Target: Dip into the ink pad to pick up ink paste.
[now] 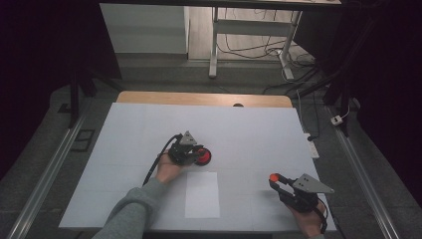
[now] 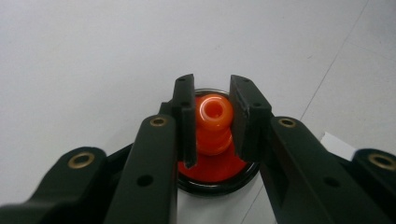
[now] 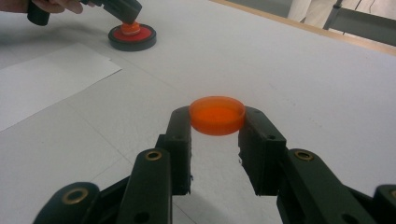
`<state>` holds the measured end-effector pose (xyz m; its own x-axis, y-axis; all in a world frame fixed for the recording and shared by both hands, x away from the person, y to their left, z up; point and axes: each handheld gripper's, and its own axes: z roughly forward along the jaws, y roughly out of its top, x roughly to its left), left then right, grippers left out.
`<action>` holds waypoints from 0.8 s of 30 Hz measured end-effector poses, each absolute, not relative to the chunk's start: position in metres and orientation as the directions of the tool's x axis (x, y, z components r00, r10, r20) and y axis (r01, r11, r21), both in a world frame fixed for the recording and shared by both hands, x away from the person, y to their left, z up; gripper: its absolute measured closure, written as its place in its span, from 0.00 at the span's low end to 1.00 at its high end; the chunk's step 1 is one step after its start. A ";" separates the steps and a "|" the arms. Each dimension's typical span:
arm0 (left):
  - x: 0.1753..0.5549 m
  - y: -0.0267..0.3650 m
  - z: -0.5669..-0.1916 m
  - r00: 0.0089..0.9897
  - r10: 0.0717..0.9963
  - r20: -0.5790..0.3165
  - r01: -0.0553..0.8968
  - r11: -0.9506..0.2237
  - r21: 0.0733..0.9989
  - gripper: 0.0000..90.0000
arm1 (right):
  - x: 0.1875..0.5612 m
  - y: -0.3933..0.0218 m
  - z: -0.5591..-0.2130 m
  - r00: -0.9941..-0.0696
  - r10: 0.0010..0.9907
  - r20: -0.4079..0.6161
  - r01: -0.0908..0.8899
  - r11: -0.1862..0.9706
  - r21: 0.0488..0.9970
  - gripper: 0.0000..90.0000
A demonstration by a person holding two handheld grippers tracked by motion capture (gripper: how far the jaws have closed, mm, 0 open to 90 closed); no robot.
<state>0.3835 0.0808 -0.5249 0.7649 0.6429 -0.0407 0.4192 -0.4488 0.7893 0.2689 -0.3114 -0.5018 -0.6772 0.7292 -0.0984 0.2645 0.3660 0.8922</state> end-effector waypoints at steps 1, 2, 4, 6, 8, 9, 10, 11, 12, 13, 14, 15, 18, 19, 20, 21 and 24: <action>0.383 0.081 -0.526 0.764 0.644 -0.039 0.417 -0.447 0.791 0.81 | 0.269 -0.311 -0.502 -0.678 0.729 -0.099 0.265 0.368 0.891 0.72; 0.383 0.081 -0.526 0.764 0.644 -0.040 0.417 -0.446 0.792 0.81 | 0.269 -0.311 -0.502 -0.677 0.729 -0.100 0.265 0.368 0.891 0.72; 0.383 0.082 -0.526 0.765 0.643 -0.040 0.416 -0.445 0.793 0.81 | 0.269 -0.312 -0.502 -0.674 0.732 -0.095 0.268 0.362 0.893 0.72; 0.382 0.082 -0.527 0.764 0.644 -0.039 0.413 -0.442 0.796 0.81 | 0.268 -0.312 -0.501 -0.674 0.733 -0.097 0.265 0.362 0.894 0.72; 0.381 0.083 -0.528 0.765 0.643 -0.037 0.408 -0.439 0.801 0.81 | 0.267 -0.311 -0.501 -0.675 0.731 -0.098 0.264 0.363 0.894 0.72; 0.381 0.083 -0.529 0.765 0.643 -0.040 0.408 -0.435 0.803 0.81 | 0.267 -0.311 -0.501 -0.672 0.733 -0.102 0.263 0.366 0.893 0.72; 0.381 0.084 -0.529 0.765 0.643 -0.041 0.407 -0.433 0.804 0.81 | 0.267 -0.311 -0.501 -0.675 0.731 -0.100 0.262 0.364 0.894 0.72; 0.381 0.084 -0.529 0.765 0.643 -0.041 0.408 -0.434 0.804 0.81 | 0.267 -0.311 -0.500 -0.674 0.732 -0.099 0.262 0.362 0.894 0.72; 0.381 0.084 -0.529 0.764 0.644 -0.043 0.409 -0.432 0.804 0.81 | 0.267 -0.310 -0.500 -0.674 0.732 -0.099 0.262 0.362 0.895 0.72; 0.381 0.084 -0.529 0.764 0.644 -0.045 0.410 -0.430 0.804 0.81 | 0.267 -0.310 -0.500 -0.674 0.732 -0.099 0.261 0.362 0.895 0.72; 0.381 0.085 -0.529 0.764 0.643 -0.049 0.412 -0.428 0.805 0.81 | 0.267 -0.310 -0.501 -0.674 0.732 -0.100 0.261 0.363 0.894 0.72; 0.381 0.085 -0.530 0.765 0.643 -0.050 0.411 -0.426 0.806 0.81 | 0.267 -0.310 -0.501 -0.673 0.732 -0.101 0.262 0.364 0.894 0.72; 0.382 0.085 -0.531 0.763 0.643 -0.056 0.411 -0.418 0.810 0.81 | 0.267 -0.311 -0.501 -0.673 0.733 -0.099 0.263 0.363 0.894 0.72; 0.381 0.085 -0.531 0.764 0.643 -0.055 0.411 -0.419 0.810 0.81 | 0.267 -0.311 -0.501 -0.673 0.733 -0.098 0.264 0.362 0.894 0.72; 0.381 0.085 -0.531 0.765 0.643 -0.048 0.407 -0.423 0.810 0.81 | 0.267 -0.311 -0.501 -0.673 0.733 -0.099 0.264 0.362 0.894 0.72; 0.381 0.085 -0.531 0.765 0.642 -0.046 0.405 -0.425 0.810 0.81 | 0.267 -0.311 -0.501 -0.673 0.733 -0.099 0.263 0.362 0.894 0.72; 0.381 0.085 -0.531 0.764 0.643 -0.049 0.407 -0.421 0.811 0.81 | 0.267 -0.311 -0.501 -0.673 0.733 -0.099 0.264 0.364 0.893 0.72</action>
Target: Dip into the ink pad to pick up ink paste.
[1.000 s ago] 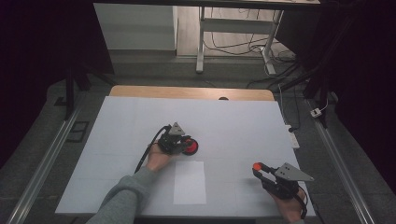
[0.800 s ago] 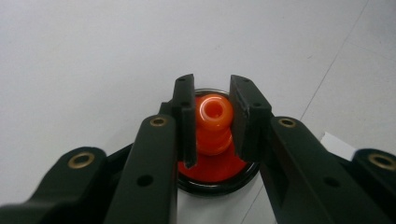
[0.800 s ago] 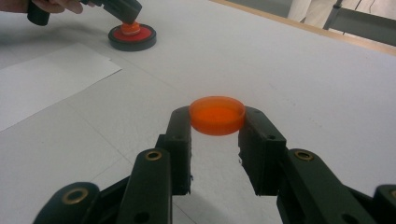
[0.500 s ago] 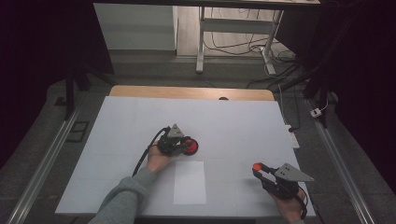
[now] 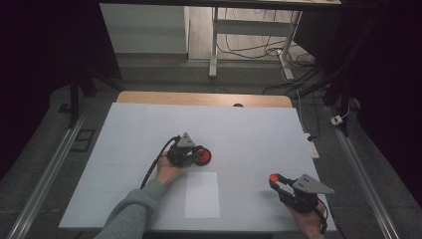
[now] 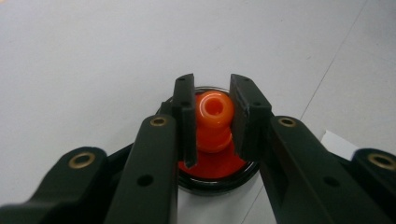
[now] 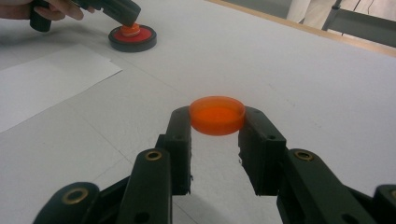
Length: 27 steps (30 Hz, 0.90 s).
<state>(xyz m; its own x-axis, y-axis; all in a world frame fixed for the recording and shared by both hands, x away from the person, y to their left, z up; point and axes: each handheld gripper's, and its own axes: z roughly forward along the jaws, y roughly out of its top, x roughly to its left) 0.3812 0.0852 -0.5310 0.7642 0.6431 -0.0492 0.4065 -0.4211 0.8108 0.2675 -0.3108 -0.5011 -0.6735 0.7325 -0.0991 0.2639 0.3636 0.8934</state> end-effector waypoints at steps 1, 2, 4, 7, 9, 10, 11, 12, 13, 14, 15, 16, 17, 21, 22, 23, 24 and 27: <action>0.381 0.086 -0.531 0.765 0.642 -0.053 0.408 -0.419 0.811 0.81 | 0.267 -0.311 -0.501 -0.673 0.733 -0.099 0.264 0.364 0.893 0.72; 0.381 0.086 -0.531 0.764 0.643 -0.053 0.408 -0.418 0.811 0.81 | 0.267 -0.311 -0.501 -0.671 0.734 -0.102 0.264 0.366 0.893 0.72; 0.381 0.085 -0.531 0.763 0.644 -0.051 0.407 -0.419 0.812 0.81 | 0.267 -0.310 -0.501 -0.671 0.735 -0.103 0.263 0.365 0.893 0.72; 0.380 0.085 -0.531 0.764 0.644 -0.044 0.403 -0.423 0.812 0.81 | 0.267 -0.311 -0.501 -0.673 0.733 -0.101 0.263 0.365 0.893 0.72; 0.380 0.085 -0.532 0.763 0.645 -0.044 0.403 -0.421 0.812 0.81 | 0.267 -0.310 -0.501 -0.671 0.734 -0.104 0.263 0.367 0.892 0.72; 0.380 0.085 -0.532 0.761 0.647 -0.048 0.405 -0.417 0.814 0.81 | 0.267 -0.310 -0.501 -0.673 0.733 -0.102 0.263 0.365 0.893 0.72; 0.380 0.085 -0.532 0.760 0.648 -0.051 0.405 -0.411 0.817 0.81 | 0.267 -0.310 -0.501 -0.670 0.735 -0.103 0.264 0.365 0.893 0.72; 0.380 0.086 -0.533 0.761 0.647 -0.053 0.405 -0.409 0.817 0.81 | 0.267 -0.310 -0.501 -0.672 0.734 -0.099 0.264 0.362 0.894 0.72; 0.380 0.086 -0.533 0.761 0.646 -0.055 0.406 -0.409 0.817 0.81 | 0.268 -0.310 -0.501 -0.672 0.734 -0.097 0.265 0.361 0.894 0.72; 0.380 0.086 -0.533 0.761 0.647 -0.057 0.407 -0.407 0.818 0.81 | 0.267 -0.310 -0.501 -0.673 0.734 -0.097 0.266 0.362 0.894 0.72; 0.380 0.086 -0.533 0.761 0.646 -0.057 0.406 -0.407 0.818 0.81 | 0.267 -0.310 -0.501 -0.673 0.733 -0.098 0.265 0.362 0.894 0.72; 0.380 0.086 -0.533 0.761 0.646 -0.058 0.406 -0.406 0.818 0.81 | 0.267 -0.310 -0.501 -0.674 0.732 -0.098 0.264 0.362 0.894 0.72; 0.380 0.086 -0.533 0.761 0.646 -0.057 0.406 -0.406 0.819 0.81 | 0.267 -0.310 -0.501 -0.674 0.732 -0.099 0.263 0.363 0.894 0.72; 0.381 0.085 -0.532 0.758 0.650 -0.059 0.412 -0.406 0.815 0.81 | 0.267 -0.310 -0.500 -0.673 0.734 -0.098 0.261 0.359 0.896 0.72; 0.381 0.085 -0.531 0.757 0.650 -0.064 0.418 -0.407 0.812 0.81 | 0.267 -0.311 -0.500 -0.672 0.734 -0.099 0.260 0.359 0.896 0.72; 0.382 0.085 -0.529 0.761 0.646 -0.066 0.417 -0.408 0.813 0.81 | 0.267 -0.310 -0.500 -0.672 0.734 -0.098 0.259 0.357 0.898 0.72; 0.381 0.088 -0.526 0.762 0.642 -0.079 0.410 -0.384 0.828 0.81 | 0.267 -0.311 -0.500 -0.671 0.735 -0.098 0.258 0.356 0.898 0.72; 0.379 0.096 -0.507 0.752 0.652 -0.097 0.377 -0.304 0.875 0.81 | 0.267 -0.311 -0.499 -0.672 0.734 -0.100 0.254 0.355 0.900 0.72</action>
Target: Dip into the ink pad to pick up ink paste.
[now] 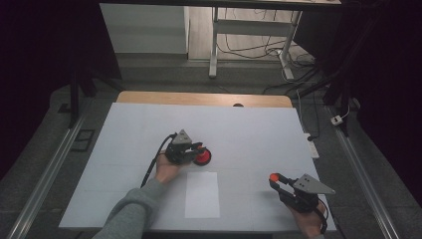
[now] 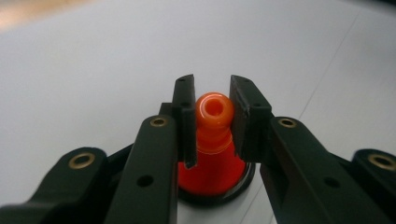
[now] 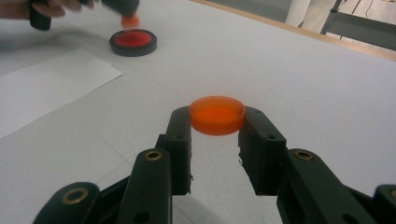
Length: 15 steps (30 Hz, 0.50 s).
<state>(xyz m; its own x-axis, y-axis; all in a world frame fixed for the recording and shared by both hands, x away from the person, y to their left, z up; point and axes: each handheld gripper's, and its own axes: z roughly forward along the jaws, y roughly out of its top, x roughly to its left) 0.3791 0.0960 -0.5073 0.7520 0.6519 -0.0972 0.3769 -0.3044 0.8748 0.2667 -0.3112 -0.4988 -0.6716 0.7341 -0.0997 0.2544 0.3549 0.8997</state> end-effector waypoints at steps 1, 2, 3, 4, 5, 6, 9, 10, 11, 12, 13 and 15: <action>0.378 0.098 -0.503 0.752 0.652 -0.098 0.370 -0.294 0.881 0.81 | 0.267 -0.311 -0.499 -0.671 0.735 -0.098 0.255 0.353 0.900 0.72; 0.377 0.099 -0.500 0.752 0.651 -0.098 0.368 -0.292 0.883 0.81 | 0.267 -0.311 -0.499 -0.668 0.737 -0.100 0.256 0.354 0.899 0.72; 0.377 0.099 -0.499 0.753 0.651 -0.098 0.368 -0.292 0.883 0.81 | 0.267 -0.312 -0.499 -0.671 0.735 -0.097 0.256 0.353 0.900 0.72; 0.377 0.099 -0.498 0.752 0.651 -0.101 0.371 -0.291 0.882 0.81 | 0.267 -0.311 -0.499 -0.671 0.735 -0.096 0.257 0.352 0.900 0.72; 0.377 0.098 -0.498 0.753 0.650 -0.107 0.376 -0.290 0.880 0.81 | 0.267 -0.311 -0.499 -0.671 0.735 -0.097 0.257 0.354 0.899 0.72; 0.377 0.097 -0.498 0.755 0.647 -0.107 0.377 -0.295 0.878 0.81 | 0.267 -0.311 -0.499 -0.670 0.736 -0.101 0.256 0.357 0.898 0.72; 0.377 0.093 -0.499 0.757 0.646 -0.094 0.380 -0.320 0.868 0.81 | 0.266 -0.311 -0.498 -0.672 0.734 -0.102 0.252 0.356 0.900 0.72; 0.378 0.092 -0.501 0.756 0.647 -0.096 0.386 -0.323 0.864 0.81 | 0.266 -0.311 -0.498 -0.668 0.737 -0.104 0.252 0.356 0.900 0.72; 0.379 0.091 -0.503 0.756 0.647 -0.101 0.393 -0.326 0.860 0.81 | 0.266 -0.311 -0.498 -0.670 0.735 -0.101 0.253 0.354 0.900 0.72; 0.380 0.091 -0.504 0.754 0.649 -0.106 0.401 -0.327 0.856 0.81 | 0.267 -0.311 -0.498 -0.671 0.734 -0.102 0.253 0.356 0.900 0.72; 0.381 0.090 -0.506 0.752 0.651 -0.107 0.406 -0.328 0.853 0.81 | 0.267 -0.311 -0.499 -0.671 0.735 -0.102 0.254 0.356 0.899 0.72; 0.383 0.090 -0.509 0.750 0.651 -0.112 0.416 -0.333 0.846 0.81 | 0.267 -0.311 -0.499 -0.672 0.734 -0.103 0.254 0.358 0.899 0.72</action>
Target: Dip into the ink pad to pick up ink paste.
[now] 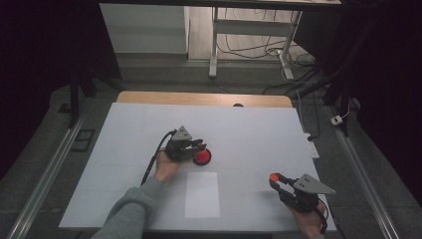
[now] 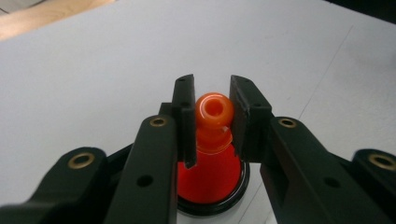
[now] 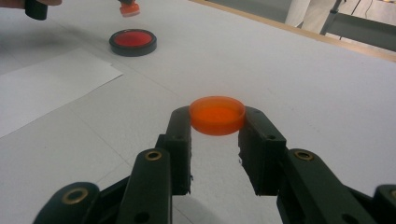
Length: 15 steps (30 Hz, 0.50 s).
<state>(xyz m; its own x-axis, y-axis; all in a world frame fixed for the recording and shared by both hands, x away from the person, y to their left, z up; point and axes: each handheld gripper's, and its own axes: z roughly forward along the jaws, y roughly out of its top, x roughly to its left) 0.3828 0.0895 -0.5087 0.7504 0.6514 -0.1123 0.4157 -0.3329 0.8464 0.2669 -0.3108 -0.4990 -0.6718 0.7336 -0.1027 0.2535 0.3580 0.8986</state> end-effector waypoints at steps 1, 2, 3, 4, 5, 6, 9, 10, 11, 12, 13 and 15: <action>0.383 0.089 -0.510 0.751 0.651 -0.114 0.418 -0.335 0.844 0.81 | 0.267 -0.311 -0.499 -0.672 0.734 -0.103 0.254 0.359 0.898 0.72; 0.384 0.089 -0.510 0.750 0.651 -0.115 0.420 -0.335 0.843 0.81 | 0.267 -0.311 -0.499 -0.671 0.735 -0.103 0.254 0.358 0.898 0.72; 0.384 0.089 -0.511 0.751 0.650 -0.115 0.422 -0.339 0.841 0.81 | 0.267 -0.311 -0.499 -0.670 0.735 -0.103 0.254 0.358 0.898 0.72; 0.385 0.088 -0.512 0.750 0.651 -0.114 0.424 -0.341 0.839 0.81 | 0.267 -0.311 -0.499 -0.669 0.736 -0.104 0.254 0.358 0.898 0.72; 0.385 0.088 -0.513 0.750 0.652 -0.113 0.426 -0.344 0.837 0.81 | 0.267 -0.311 -0.499 -0.669 0.736 -0.103 0.256 0.358 0.898 0.72; 0.386 0.088 -0.514 0.751 0.651 -0.111 0.426 -0.349 0.834 0.81 | 0.267 -0.311 -0.499 -0.669 0.736 -0.103 0.256 0.358 0.898 0.72; 0.387 0.087 -0.517 0.747 0.655 -0.111 0.434 -0.354 0.828 0.81 | 0.266 -0.311 -0.499 -0.669 0.736 -0.105 0.256 0.360 0.897 0.72; 0.388 0.087 -0.518 0.748 0.655 -0.108 0.435 -0.362 0.824 0.81 | 0.266 -0.311 -0.499 -0.669 0.736 -0.104 0.256 0.360 0.897 0.72; 0.388 0.087 -0.519 0.747 0.657 -0.105 0.436 -0.364 0.823 0.81 | 0.266 -0.311 -0.499 -0.668 0.736 -0.105 0.256 0.360 0.897 0.72; 0.388 0.086 -0.520 0.746 0.658 -0.104 0.438 -0.368 0.820 0.81 | 0.266 -0.312 -0.499 -0.668 0.737 -0.105 0.255 0.360 0.898 0.72; 0.388 0.086 -0.521 0.747 0.658 -0.098 0.438 -0.375 0.817 0.81 | 0.266 -0.312 -0.499 -0.667 0.737 -0.105 0.255 0.358 0.898 0.72; 0.389 0.085 -0.525 0.745 0.661 -0.090 0.443 -0.390 0.807 0.81 | 0.266 -0.312 -0.499 -0.667 0.738 -0.103 0.256 0.357 0.899 0.72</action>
<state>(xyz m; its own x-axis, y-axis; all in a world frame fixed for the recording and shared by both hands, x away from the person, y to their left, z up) 0.3895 0.0854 -0.5255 0.7452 0.6607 -0.0898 0.4433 -0.3903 0.8070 0.2658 -0.3122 -0.4991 -0.6674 0.7376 -0.1028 0.2558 0.3566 0.8986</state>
